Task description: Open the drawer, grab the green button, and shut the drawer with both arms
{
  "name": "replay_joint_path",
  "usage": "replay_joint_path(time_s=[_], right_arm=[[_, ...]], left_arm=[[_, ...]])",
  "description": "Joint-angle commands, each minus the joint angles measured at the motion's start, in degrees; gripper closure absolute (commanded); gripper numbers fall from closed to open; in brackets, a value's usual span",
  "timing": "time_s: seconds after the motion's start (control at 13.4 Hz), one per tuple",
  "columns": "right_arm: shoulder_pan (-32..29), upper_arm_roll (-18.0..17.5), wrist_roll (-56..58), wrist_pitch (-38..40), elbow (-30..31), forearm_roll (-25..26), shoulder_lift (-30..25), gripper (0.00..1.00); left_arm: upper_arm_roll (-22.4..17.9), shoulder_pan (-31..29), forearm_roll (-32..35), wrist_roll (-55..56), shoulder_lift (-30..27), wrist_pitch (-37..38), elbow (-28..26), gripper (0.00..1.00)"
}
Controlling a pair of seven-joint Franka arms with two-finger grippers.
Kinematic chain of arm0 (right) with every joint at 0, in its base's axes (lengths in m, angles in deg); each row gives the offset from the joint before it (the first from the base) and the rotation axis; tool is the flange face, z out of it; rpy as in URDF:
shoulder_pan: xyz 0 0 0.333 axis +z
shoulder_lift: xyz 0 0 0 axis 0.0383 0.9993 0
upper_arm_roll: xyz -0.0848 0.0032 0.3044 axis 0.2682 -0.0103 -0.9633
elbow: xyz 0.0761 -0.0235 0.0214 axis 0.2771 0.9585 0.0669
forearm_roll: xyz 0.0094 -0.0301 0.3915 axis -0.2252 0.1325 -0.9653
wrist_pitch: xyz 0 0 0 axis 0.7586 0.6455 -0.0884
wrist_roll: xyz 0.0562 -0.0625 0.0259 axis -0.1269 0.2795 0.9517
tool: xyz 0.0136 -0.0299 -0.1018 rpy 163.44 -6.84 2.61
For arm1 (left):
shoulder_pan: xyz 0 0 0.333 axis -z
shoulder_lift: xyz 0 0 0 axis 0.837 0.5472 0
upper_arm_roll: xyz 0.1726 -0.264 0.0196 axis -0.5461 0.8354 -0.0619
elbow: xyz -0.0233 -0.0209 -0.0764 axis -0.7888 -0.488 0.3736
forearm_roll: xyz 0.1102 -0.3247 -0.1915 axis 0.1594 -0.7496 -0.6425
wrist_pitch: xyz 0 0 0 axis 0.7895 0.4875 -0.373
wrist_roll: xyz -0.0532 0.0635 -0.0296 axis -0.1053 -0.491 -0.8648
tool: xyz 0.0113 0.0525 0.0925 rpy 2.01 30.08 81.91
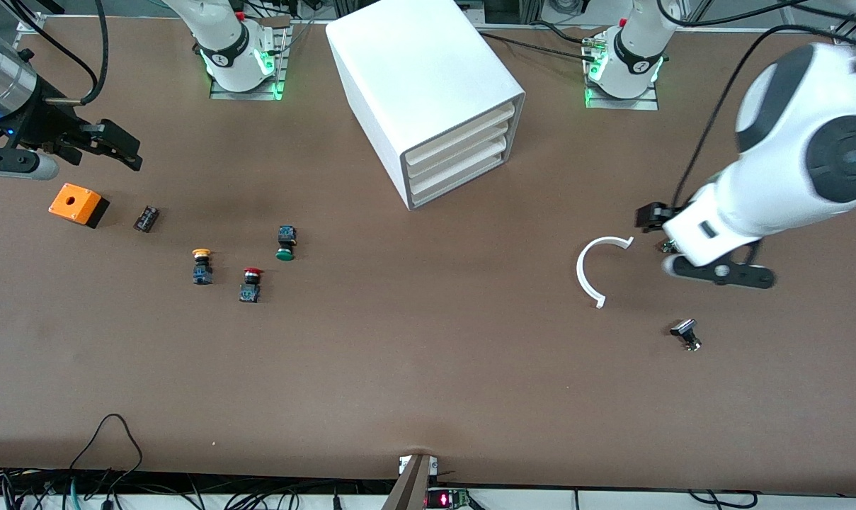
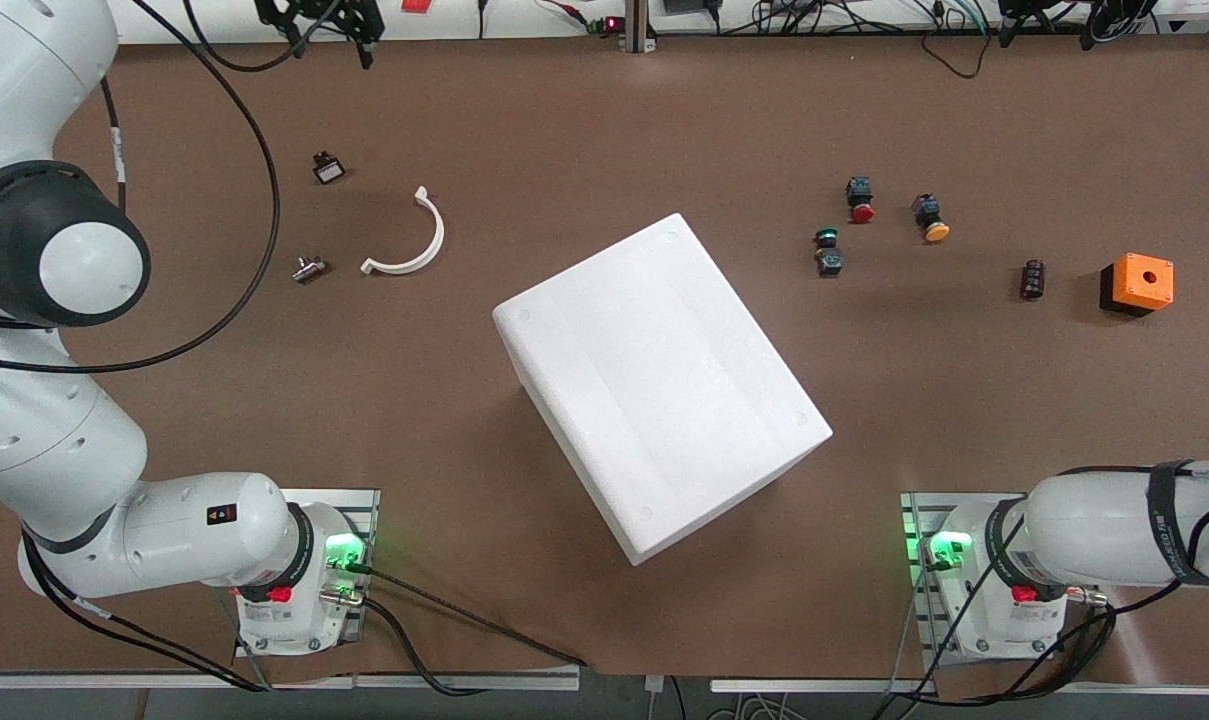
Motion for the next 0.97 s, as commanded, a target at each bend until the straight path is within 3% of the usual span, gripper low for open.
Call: replay_joint_path(time_s=[0.0, 0.07, 0.15, 0.3, 0.37, 0.6, 0.89], right_arm=[[0.41, -0.06, -0.61, -0.12, 1.47, 0.69, -1.62, 0.01], [0.41, -0.06, -0.61, 0.05, 1.39, 0.69, -1.62, 0.01], [0.68, -0.06, -0.69, 0.06, 1.47, 0.69, -1.62, 0.01], [0.85, 0.64, -0.69, 0.14, 1.39, 0.69, -1.62, 0.01], [0.85, 0.64, 0.09, 0.14, 1.3, 0.69, -1.62, 0.01], [0.85, 0.64, 1.59, 0.32, 1.3, 0.69, -1.71, 0.01], [0.85, 0.38, 1.16, 0.5, 0.43, 0.69, -1.54, 0.01]], left_arm=[[-12.3, 4.13, -7.29, -7.33, -10.31, -5.31, -11.09, 0.01], [-16.88, 6.59, -9.23, -7.7, -14.36, -9.43, -15.84, 0.01], [-18.76, 7.92, -9.51, -7.7, -17.62, -13.21, -19.98, 0.01], [-19.13, 9.08, -8.82, -7.35, -23.78, -20.95, -27.55, 0.01], [-19.82, 9.43, -8.81, -7.52, -24.67, -21.5, -28.36, 0.01], [-28.25, 15.66, -9.78, -7.7, -24.59, -22.03, -27.76, 0.01], [-28.09, 15.06, -10.04, -7.43, -24.68, -20.02, -27.67, 0.01]])
